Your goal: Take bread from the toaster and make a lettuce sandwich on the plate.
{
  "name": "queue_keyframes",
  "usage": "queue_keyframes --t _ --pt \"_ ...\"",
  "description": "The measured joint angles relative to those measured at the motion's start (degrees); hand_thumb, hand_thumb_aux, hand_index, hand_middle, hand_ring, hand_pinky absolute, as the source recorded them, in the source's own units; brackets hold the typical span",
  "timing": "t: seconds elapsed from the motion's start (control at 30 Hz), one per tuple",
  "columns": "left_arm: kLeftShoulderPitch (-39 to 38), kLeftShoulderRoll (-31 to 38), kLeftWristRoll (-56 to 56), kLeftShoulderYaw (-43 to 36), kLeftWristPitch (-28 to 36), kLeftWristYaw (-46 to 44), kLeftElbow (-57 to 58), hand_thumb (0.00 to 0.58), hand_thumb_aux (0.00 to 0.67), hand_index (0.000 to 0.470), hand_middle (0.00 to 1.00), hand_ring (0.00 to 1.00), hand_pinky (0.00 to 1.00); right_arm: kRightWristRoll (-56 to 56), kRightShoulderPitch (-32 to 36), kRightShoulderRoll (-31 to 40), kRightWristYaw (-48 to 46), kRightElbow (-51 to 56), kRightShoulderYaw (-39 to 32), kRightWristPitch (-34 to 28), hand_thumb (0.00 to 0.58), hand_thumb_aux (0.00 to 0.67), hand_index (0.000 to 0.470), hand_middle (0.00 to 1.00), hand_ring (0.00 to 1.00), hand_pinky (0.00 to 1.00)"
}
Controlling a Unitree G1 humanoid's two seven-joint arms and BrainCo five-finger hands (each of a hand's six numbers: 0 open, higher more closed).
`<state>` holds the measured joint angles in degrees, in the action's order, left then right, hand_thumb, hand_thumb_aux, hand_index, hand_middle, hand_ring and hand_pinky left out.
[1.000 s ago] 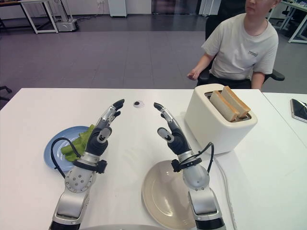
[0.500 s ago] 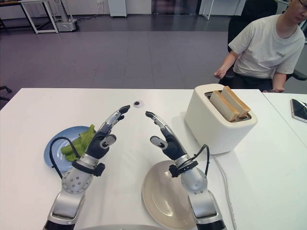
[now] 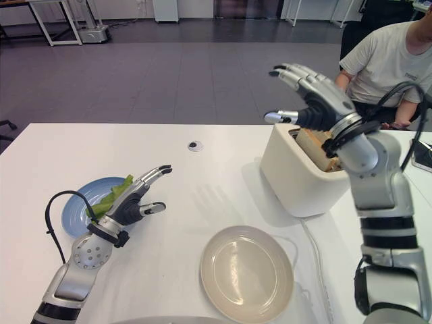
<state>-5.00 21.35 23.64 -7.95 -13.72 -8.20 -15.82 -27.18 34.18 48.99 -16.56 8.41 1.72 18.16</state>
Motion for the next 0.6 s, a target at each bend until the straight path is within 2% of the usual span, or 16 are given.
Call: queue_keyframes --t 0.1,0.23,0.43,0.6 --pt "-0.37 0.0 0.03 0.07 0.01 0.04 -0.16 0.0 0.0 0.0 0.0 0.0 0.0 -9.75 5.69 8.35 1.49 14.1 -4.67 3.15 0.0 0.0 0.0 0.0 0.0 0.0" --pt "-1.16 0.04 0.07 0.34 0.04 0.13 -0.45 0.0 0.0 0.0 0.0 0.0 0.0 -17.59 11.32 14.45 2.28 27.91 -9.86 3.66 0.0 0.0 0.0 0.0 0.0 0.0" --pt "-2.11 -0.15 0.71 0.69 0.73 0.18 -2.18 0.0 0.0 0.0 0.0 0.0 0.0 -22.66 18.16 14.3 3.66 37.95 -17.02 6.2 0.0 0.0 0.0 0.0 0.0 0.0" --pt "-2.45 -0.3 1.72 0.59 1.09 0.23 -2.51 0.0 0.0 0.0 0.0 0.0 0.0 -23.39 18.52 12.59 5.66 41.84 -20.31 8.23 0.0 0.0 0.0 0.0 0.0 0.0"
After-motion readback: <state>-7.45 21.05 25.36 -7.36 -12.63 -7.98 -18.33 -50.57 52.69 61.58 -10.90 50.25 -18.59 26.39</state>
